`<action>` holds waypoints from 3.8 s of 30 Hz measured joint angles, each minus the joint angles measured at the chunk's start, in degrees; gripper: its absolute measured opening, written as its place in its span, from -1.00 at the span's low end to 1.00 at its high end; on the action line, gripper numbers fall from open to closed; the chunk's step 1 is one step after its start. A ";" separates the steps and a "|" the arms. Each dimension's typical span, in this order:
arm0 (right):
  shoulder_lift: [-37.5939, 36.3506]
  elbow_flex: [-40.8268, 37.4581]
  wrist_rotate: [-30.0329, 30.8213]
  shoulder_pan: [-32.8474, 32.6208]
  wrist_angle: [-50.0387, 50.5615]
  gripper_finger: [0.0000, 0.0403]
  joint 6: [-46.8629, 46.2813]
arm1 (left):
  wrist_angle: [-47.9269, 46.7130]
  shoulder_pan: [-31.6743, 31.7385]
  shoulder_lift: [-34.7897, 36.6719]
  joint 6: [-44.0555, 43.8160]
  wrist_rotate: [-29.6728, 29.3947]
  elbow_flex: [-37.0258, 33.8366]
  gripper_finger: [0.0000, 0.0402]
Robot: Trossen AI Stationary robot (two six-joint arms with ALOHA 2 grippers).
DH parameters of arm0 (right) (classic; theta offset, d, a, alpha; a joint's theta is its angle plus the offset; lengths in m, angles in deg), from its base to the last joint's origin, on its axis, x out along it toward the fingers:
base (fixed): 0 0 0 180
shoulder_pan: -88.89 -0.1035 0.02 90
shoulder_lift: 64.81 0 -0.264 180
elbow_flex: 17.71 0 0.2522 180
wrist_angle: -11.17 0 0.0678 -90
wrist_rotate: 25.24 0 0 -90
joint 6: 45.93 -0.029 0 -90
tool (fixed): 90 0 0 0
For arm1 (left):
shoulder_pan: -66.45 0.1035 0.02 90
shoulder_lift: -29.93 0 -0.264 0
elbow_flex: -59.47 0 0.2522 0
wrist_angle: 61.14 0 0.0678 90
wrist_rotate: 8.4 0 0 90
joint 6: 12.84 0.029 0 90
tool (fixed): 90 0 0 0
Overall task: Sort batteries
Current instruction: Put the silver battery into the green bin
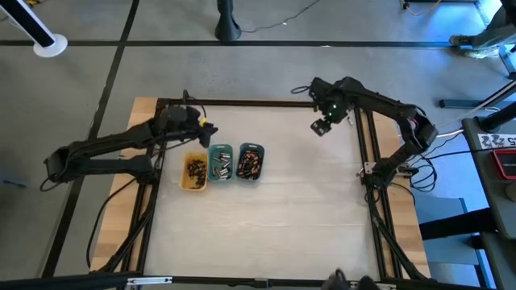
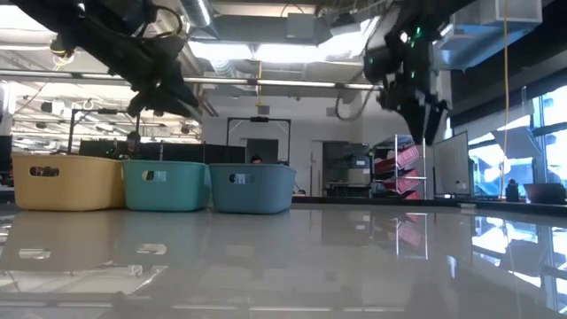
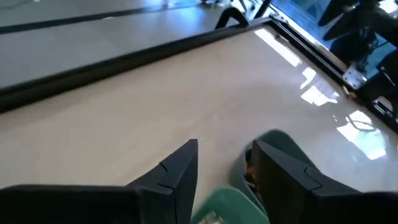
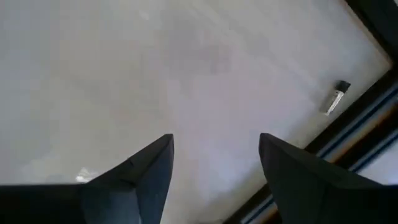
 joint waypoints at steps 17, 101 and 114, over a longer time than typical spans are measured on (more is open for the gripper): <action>12.95 -2.89 3.41 23.85 -10.35 0.19 3.86 | 4.36 2.92 -0.42 -9.08 6.34 0.00 -0.30; 11.32 -6.82 21.56 19.05 -12.17 -0.98 21.11 | 6.58 1.72 -0.42 -10.97 4.81 0.00 -0.30; 19.38 -8.50 29.00 18.30 -17.80 -0.99 16.76 | 4.80 1.67 -0.39 -11.45 5.03 0.00 -0.30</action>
